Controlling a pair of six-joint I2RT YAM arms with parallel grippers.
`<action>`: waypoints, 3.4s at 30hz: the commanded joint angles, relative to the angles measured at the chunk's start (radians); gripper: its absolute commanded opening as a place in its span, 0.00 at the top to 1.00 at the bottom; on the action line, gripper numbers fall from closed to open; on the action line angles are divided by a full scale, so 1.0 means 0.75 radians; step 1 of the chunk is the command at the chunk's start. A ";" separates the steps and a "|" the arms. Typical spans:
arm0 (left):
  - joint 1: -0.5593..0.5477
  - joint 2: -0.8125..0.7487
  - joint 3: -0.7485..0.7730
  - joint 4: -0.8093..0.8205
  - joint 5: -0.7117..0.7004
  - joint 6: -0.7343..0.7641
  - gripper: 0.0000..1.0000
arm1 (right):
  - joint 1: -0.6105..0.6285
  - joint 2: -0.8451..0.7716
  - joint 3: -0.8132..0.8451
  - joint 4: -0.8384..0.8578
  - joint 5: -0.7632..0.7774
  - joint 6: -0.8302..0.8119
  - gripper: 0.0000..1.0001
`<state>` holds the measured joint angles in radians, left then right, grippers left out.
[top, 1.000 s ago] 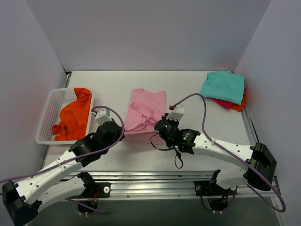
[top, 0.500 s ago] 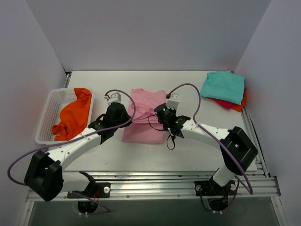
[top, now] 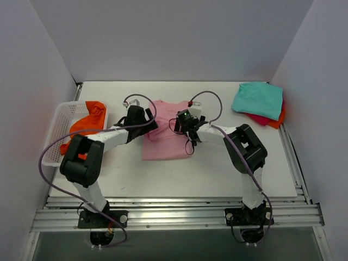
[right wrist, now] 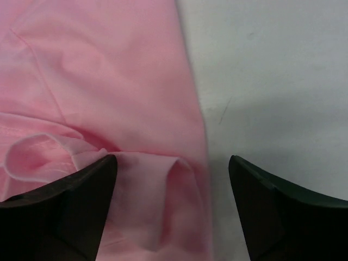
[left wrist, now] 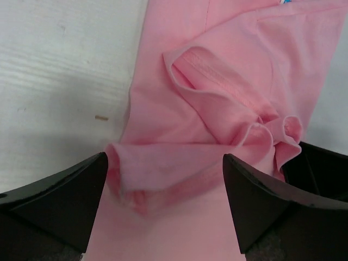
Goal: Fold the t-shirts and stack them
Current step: Fold the folded rectangular tshirt in 1/3 of the way
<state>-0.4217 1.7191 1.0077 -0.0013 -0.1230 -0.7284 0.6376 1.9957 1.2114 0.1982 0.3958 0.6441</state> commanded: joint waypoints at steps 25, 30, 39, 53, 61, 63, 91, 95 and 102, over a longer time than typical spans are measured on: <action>-0.018 -0.333 -0.151 0.155 0.041 0.008 0.51 | 0.090 -0.462 -0.188 0.094 -0.092 -0.043 1.00; -0.139 -0.345 -0.249 0.192 -0.040 -0.017 0.94 | 0.176 -0.311 -0.179 0.137 -0.090 -0.004 1.00; -0.284 -0.231 -0.292 0.308 -0.083 -0.078 0.98 | 0.250 -0.031 0.023 0.112 -0.127 0.012 1.00; -0.295 -0.124 -0.317 0.407 -0.059 -0.084 0.98 | 0.260 -0.010 0.085 0.045 -0.121 0.012 1.00; -0.297 -0.100 -0.321 0.433 -0.073 -0.086 0.98 | 0.324 -0.223 0.019 -0.047 -0.043 0.012 1.00; -0.297 -0.083 -0.319 0.450 -0.065 -0.086 0.98 | 0.340 -0.245 0.013 -0.062 -0.025 0.012 1.00; -0.287 -0.092 -0.433 0.380 -0.272 -0.193 0.98 | 0.371 -0.074 -0.087 0.073 -0.151 0.082 0.69; -0.284 -0.046 -0.437 0.411 -0.249 -0.201 0.98 | 0.367 -0.039 -0.061 0.077 -0.168 0.078 0.75; -0.278 -0.022 -0.444 0.437 -0.233 -0.197 0.98 | 0.338 0.045 -0.024 0.096 -0.209 0.072 0.90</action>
<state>-0.6323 1.6775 0.6792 0.3210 -0.3103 -0.8455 0.8967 1.9892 1.1645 0.2508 0.2729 0.7013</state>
